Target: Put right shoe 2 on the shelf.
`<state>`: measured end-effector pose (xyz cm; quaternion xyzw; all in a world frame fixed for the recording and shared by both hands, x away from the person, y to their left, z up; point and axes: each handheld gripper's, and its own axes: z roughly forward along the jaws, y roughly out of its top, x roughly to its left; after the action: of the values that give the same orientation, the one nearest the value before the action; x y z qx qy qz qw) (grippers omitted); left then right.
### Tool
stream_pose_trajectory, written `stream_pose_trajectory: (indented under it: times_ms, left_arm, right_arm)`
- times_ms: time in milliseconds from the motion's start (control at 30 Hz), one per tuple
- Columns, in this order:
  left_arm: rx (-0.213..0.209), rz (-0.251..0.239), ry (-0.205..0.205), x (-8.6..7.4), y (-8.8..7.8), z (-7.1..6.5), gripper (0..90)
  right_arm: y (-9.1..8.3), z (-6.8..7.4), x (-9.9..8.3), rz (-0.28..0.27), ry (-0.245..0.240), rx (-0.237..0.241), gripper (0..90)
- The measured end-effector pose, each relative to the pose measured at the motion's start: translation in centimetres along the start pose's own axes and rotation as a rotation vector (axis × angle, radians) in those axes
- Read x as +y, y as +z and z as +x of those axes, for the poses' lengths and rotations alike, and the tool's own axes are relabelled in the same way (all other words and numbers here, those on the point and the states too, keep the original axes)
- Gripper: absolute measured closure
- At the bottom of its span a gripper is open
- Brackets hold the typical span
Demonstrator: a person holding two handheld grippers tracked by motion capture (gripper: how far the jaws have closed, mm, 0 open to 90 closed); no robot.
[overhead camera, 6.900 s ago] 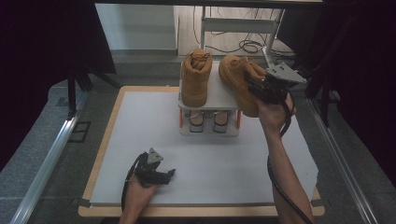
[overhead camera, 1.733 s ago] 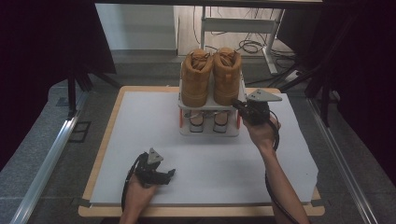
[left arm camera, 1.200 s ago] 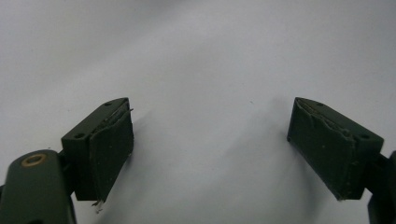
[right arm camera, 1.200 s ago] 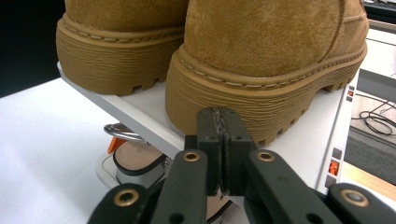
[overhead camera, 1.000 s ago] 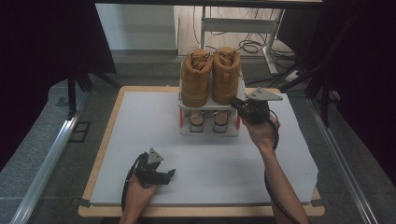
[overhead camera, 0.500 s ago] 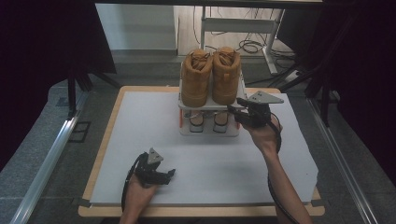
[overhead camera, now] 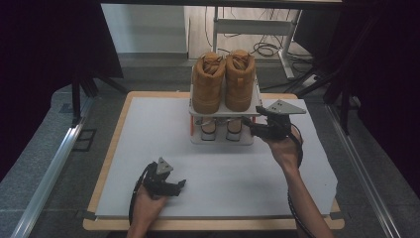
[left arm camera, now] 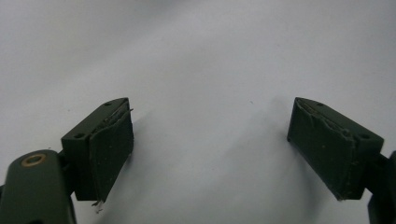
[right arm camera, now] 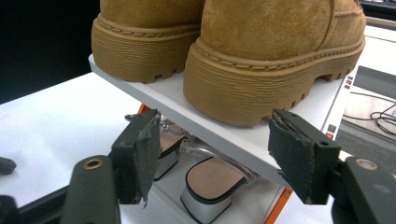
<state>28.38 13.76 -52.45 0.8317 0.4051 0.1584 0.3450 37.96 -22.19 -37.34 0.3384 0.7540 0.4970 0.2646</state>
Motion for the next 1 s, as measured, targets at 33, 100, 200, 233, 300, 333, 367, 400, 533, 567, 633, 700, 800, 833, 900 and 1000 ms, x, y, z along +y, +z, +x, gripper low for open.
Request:
stream_pose_trajectory:
  times_ms: [33,100,200,233,300,333,367,400,533,567,633,700,800,833,900,1000]
  left_arm:
    - [0.000,0.000,0.000,0.0,0.0,0.0,14.5]
    - [0.000,0.000,0.000,0.0,0.0,0.0,14.5]
    - [0.000,0.000,0.000,0.0,0.0,0.0,14.5]
    - [0.000,0.000,0.000,0.0,0.0,0.0,14.5]
    - [0.000,-0.001,-0.001,0.0,0.0,0.0,14.5]
    - [0.000,0.000,-0.001,0.0,0.0,0.0,14.5]
    - [0.000,-0.001,-0.001,0.0,0.0,0.0,14.5]
    - [0.001,-0.002,-0.003,0.0,0.0,0.0,14.5]
    - [0.002,-0.002,-0.003,0.0,0.0,0.0,14.5]
    - [0.001,-0.003,-0.004,0.0,0.0,0.0,14.5]
    - [0.002,-0.003,-0.004,0.0,0.0,0.0,14.5]
    - [0.002,-0.003,-0.004,0.0,0.0,-0.1,14.5]
    - [0.002,-0.003,-0.003,0.0,0.0,-0.1,14.5]
    - [0.002,-0.004,-0.004,0.0,0.0,-0.1,14.5]
    - [0.002,-0.003,-0.002,0.0,0.0,0.0,14.5]
    - [0.004,-0.001,0.001,0.0,0.0,0.0,14.5]
  right_arm:
    - [-0.1,0.0,0.0,0.001,0.002,0.002,32.3]
    - [-0.2,0.1,-0.1,0.004,0.002,0.004,30.7]
    - [-0.4,0.1,-0.1,0.005,0.006,0.009,27.9]
    - [-0.5,0.0,-0.1,0.007,0.008,0.007,26.8]
    - [-0.7,0.0,-0.2,0.008,0.014,0.007,24.5]
    - [-0.8,0.0,-0.3,0.007,0.020,0.004,22.9]
    - [-0.8,-0.1,-0.3,0.005,0.022,0.000,20.2]
    - [-0.9,-0.1,-0.4,0.006,0.027,-0.004,18.2]
    - [-1.2,-0.2,-0.8,0.021,0.026,-0.010,15.0]
    - [-1.2,-0.2,-0.9,0.025,0.026,-0.010,14.3]
    - [-1.3,-0.2,-1.1,0.041,0.027,-0.017,13.8]
    - [-1.4,-0.2,-1.4,0.054,0.026,-0.019,13.2]
    - [-1.6,-0.3,-1.9,0.067,0.025,-0.023,11.0]
    - [-1.8,-0.3,-2.1,0.074,0.027,-0.023,10.0]
    - [-2.0,-0.4,-2.4,0.078,0.030,-0.025,8.1]
    - [-2.3,-0.5,-3.0,0.089,0.034,-0.026,6.0]
